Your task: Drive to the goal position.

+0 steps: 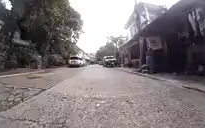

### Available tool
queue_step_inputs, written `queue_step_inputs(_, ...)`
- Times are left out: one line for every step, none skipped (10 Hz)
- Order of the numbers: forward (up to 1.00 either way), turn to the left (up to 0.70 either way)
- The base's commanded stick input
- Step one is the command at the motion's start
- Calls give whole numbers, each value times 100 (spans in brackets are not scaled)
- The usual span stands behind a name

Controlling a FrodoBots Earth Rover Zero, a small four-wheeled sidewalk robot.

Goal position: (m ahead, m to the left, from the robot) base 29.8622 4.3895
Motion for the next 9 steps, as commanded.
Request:
queue_step_inputs(70, 0)
queue_step_inputs(70, 0)
queue_step_inputs(70, 0)
queue_step_inputs(70, 0)
queue_step_inputs(70, 0)
queue_step_inputs(70, 0)
queue_step_inputs(70, 0)
queue_step_inputs(70, 0)
queue_step_inputs(70, 0)
